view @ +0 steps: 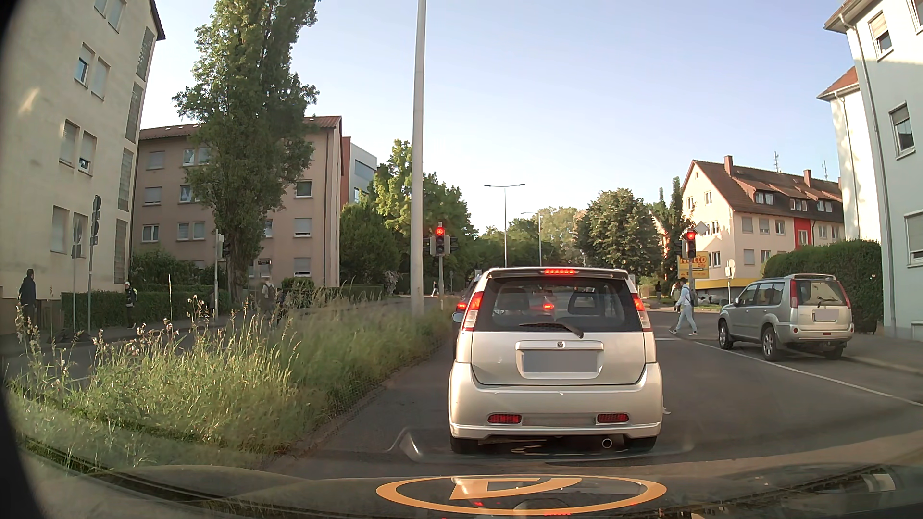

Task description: Follow the waypoints while adhering to traffic rules and regulations

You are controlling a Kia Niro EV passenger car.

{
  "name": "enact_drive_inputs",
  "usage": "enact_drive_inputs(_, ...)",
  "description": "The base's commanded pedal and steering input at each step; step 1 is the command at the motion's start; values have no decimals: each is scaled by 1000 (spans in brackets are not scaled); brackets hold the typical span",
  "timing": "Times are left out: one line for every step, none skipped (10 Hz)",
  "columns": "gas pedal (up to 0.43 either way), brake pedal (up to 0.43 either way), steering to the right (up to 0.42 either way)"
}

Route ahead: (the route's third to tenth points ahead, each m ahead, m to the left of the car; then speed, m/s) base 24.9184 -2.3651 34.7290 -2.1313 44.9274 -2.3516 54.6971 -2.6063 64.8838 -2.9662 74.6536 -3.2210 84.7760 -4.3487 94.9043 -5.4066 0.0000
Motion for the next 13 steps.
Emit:
enact_drive_inputs(0, 250, 1)
enact_drive_inputs(0, 250, 1)
enact_drive_inputs(0, 250, 1)
enact_drive_inputs(0, 250, 1)
enact_drive_inputs(0, 250, 1)
enact_drive_inputs(0, 250, 1)
enact_drive_inputs(0, 250, 1)
enact_drive_inputs(0, 250, 1)
enact_drive_inputs(0, 250, 1)
enact_drive_inputs(0, 250, 1)
enact_drive_inputs(0, 250, 1)
enact_drive_inputs(0, 256, 1)
enact_drive_inputs(0, 256, 1)
